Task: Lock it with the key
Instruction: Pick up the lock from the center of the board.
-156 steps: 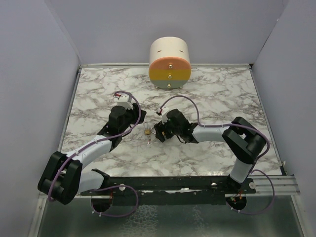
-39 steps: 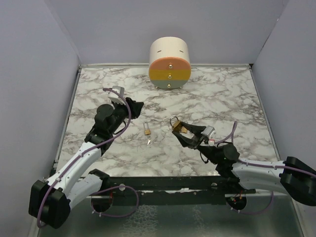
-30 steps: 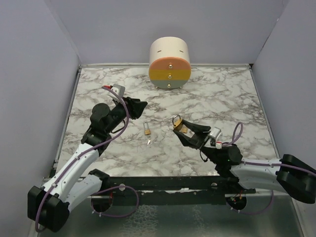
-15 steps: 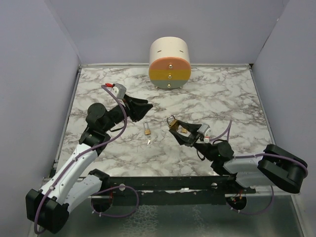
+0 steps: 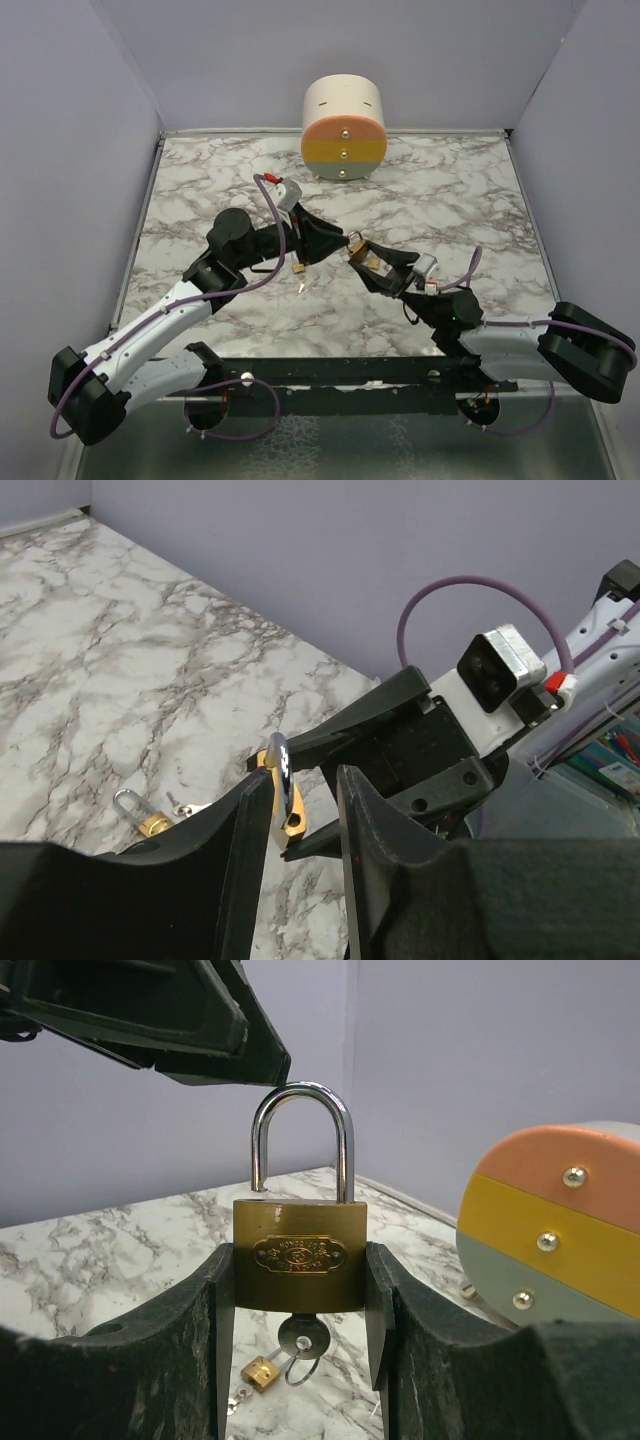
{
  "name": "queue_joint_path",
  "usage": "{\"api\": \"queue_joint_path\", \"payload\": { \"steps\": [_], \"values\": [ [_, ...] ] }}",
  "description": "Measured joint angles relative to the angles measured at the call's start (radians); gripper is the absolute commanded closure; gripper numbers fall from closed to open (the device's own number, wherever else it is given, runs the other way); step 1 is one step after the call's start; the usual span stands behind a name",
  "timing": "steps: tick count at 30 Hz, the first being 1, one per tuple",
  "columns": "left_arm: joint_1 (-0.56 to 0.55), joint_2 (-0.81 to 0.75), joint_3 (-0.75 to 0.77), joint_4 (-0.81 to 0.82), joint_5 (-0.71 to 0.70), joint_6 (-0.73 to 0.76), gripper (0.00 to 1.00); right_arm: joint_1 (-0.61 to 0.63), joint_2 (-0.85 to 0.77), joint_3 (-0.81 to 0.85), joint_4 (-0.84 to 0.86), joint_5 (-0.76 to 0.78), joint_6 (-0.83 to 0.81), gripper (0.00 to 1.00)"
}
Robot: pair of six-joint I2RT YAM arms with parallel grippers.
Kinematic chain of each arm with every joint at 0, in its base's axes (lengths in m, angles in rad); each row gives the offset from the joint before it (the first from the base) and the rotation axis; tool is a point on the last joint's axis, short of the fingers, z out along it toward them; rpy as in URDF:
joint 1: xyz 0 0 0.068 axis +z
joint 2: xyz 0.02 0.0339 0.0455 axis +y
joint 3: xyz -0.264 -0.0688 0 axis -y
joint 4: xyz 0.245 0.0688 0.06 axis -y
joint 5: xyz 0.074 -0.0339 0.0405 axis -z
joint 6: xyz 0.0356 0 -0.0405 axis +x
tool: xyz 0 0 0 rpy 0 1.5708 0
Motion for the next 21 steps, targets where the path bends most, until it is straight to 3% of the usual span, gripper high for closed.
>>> {"api": "queue_joint_path", "payload": {
  "steps": [6,21],
  "values": [
    [-0.072,0.012,0.06,-0.031,-0.058,0.05,0.62,-0.002,-0.045,-0.002,0.0,-0.002,-0.016,0.99],
    [-0.095,0.032,0.061,-0.055,-0.147,0.083,0.62,-0.002,-0.104,-0.002,-0.01,-0.009,-0.035,0.99]
  ]
}}
